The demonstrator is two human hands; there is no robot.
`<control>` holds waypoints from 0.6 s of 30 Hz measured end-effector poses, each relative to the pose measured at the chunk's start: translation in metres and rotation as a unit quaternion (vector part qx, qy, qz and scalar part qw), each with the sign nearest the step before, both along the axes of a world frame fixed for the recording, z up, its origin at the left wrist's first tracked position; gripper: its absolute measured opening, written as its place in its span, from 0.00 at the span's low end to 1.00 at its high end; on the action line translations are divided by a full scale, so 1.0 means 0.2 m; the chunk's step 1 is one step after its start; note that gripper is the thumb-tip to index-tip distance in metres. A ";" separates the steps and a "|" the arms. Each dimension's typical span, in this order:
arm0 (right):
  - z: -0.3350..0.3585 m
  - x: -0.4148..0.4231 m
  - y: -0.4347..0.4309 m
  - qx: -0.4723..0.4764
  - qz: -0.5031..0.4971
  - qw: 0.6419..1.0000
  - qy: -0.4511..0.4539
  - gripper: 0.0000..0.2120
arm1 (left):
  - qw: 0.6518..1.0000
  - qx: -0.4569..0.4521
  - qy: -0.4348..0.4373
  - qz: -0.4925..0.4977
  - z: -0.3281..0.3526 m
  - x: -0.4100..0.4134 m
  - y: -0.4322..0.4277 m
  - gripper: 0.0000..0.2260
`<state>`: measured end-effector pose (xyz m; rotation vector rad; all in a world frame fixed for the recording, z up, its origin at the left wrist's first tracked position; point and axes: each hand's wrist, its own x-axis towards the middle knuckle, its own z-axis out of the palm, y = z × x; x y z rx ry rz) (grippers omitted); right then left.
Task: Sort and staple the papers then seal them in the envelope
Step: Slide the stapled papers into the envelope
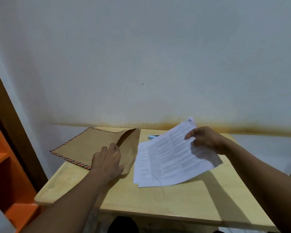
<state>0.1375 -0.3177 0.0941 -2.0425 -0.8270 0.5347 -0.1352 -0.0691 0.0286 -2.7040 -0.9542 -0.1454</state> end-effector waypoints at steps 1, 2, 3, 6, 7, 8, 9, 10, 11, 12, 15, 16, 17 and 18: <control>0.04 0.01 -0.03 0.021 -0.011 0.999 -0.039 0.14 | 1.000 -0.004 0.000 -0.002 0.00 0.01 0.00 0.31; 0.09 0.01 -0.06 0.038 -0.021 0.997 -0.066 0.14 | 1.000 -0.009 0.000 -0.003 0.00 0.01 0.00 0.32; 0.14 0.01 -0.09 0.056 -0.030 0.994 -0.083 0.15 | 1.000 -0.015 -0.002 -0.004 0.01 0.02 -0.01 0.32; 0.27 0.02 -0.16 0.131 -0.050 0.988 -0.066 0.19 | 1.000 -0.026 -0.008 -0.006 0.03 0.05 -0.03 0.33; 0.30 0.03 -0.18 0.158 -0.060 0.984 -0.049 0.20 | 1.000 -0.028 -0.011 -0.008 0.04 0.06 -0.04 0.33; 0.34 0.04 -0.19 0.181 -0.075 0.980 -0.039 0.20 | 0.999 -0.028 -0.013 -0.008 0.04 0.07 -0.05 0.33; 0.37 0.04 -0.21 0.200 -0.093 0.975 -0.029 0.21 | 0.999 -0.027 -0.014 -0.007 0.05 0.08 -0.06 0.32; 0.41 0.04 -0.22 0.217 -0.106 0.970 -0.012 0.20 | 1.000 -0.027 -0.015 -0.006 0.05 0.09 -0.07 0.31; 0.44 0.05 -0.24 0.237 -0.111 0.965 0.019 0.20 | 0.999 -0.026 -0.018 -0.005 0.05 0.10 -0.07 0.30; 0.48 0.05 -0.25 0.255 -0.107 0.959 0.061 0.19 | 0.999 -0.026 -0.021 -0.005 0.06 0.10 -0.07 0.30; 0.52 0.04 -0.26 0.314 -0.082 0.924 0.203 0.17 | 0.999 -0.028 -0.027 -0.005 0.06 0.11 -0.08 0.30; 0.53 0.03 -0.25 0.330 -0.072 0.908 0.249 0.16 | 0.999 -0.029 -0.027 -0.004 0.06 0.11 -0.08 0.30; 0.53 0.01 -0.23 0.337 -0.057 0.894 0.290 0.19 | 0.999 -0.029 -0.025 -0.004 0.05 0.12 -0.08 0.30; 0.52 -0.01 -0.21 0.336 -0.043 0.886 0.318 0.23 | 0.999 -0.031 -0.020 -0.003 0.05 0.12 -0.09 0.30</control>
